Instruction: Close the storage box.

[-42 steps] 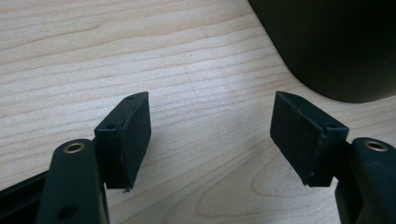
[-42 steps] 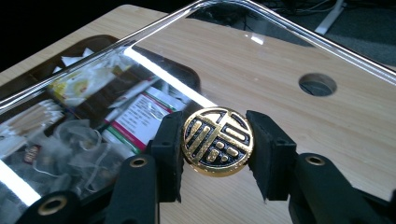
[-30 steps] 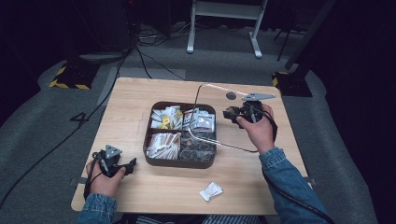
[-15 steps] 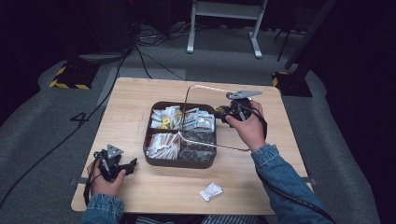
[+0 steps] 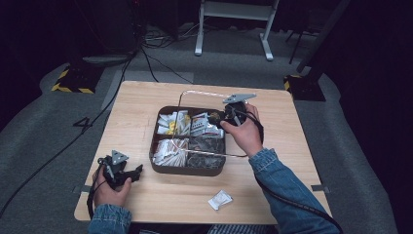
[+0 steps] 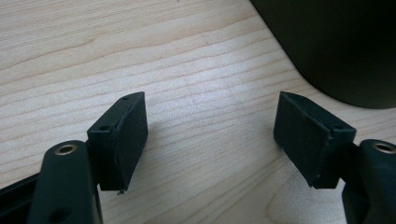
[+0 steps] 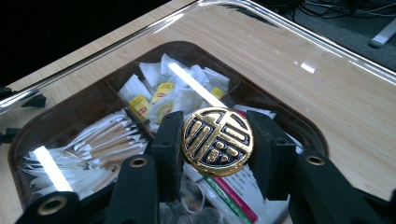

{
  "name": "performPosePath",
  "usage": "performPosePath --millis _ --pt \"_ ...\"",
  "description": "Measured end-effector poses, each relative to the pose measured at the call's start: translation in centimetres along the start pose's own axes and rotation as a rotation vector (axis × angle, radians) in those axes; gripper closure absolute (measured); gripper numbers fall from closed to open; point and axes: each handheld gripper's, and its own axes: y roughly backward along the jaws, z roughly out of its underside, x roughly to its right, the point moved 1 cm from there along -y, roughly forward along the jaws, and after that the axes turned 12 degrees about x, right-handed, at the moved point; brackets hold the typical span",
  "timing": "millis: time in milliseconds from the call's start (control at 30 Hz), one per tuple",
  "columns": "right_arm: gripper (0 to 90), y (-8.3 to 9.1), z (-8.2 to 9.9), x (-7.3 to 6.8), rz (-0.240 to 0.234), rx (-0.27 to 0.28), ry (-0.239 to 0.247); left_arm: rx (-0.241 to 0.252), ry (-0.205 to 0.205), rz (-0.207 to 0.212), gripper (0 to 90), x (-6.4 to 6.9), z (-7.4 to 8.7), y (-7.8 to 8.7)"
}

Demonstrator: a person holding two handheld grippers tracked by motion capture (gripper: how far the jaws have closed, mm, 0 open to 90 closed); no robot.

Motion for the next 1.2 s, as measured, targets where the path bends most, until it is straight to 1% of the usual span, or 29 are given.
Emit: performPosePath --millis 300,467,667,833,967,1200 --pt "59.4 -1.9 -0.1 -1.6 -0.016 -0.008 -0.002 -0.002 0.006 -0.004 26.5 -0.1 -0.1 -0.2" --pt "59.4 -3.0 0.0 -2.6 -0.029 -0.022 0.008 -0.002 0.007 -0.005 26.0 0.0 -0.2 -0.2" --pt "59.4 -4.3 0.3 -3.5 -0.037 -0.035 0.014 -0.005 0.003 0.0 24.6 0.0 -0.2 -0.2" --pt "59.4 -5.0 0.6 -3.7 -0.03 -0.04 0.019 -0.004 0.001 0.0 24.6 0.0 -0.2 -0.2" --pt "59.4 -5.7 1.2 -3.8 -0.024 -0.045 0.01 -0.004 0.002 -0.001 24.6 0.0 -0.2 -0.2" --pt "59.4 -6.6 2.2 -4.1 -0.023 -0.057 0.009 -0.005 0.001 0.0 24.6 0.0 -0.2 -0.2"
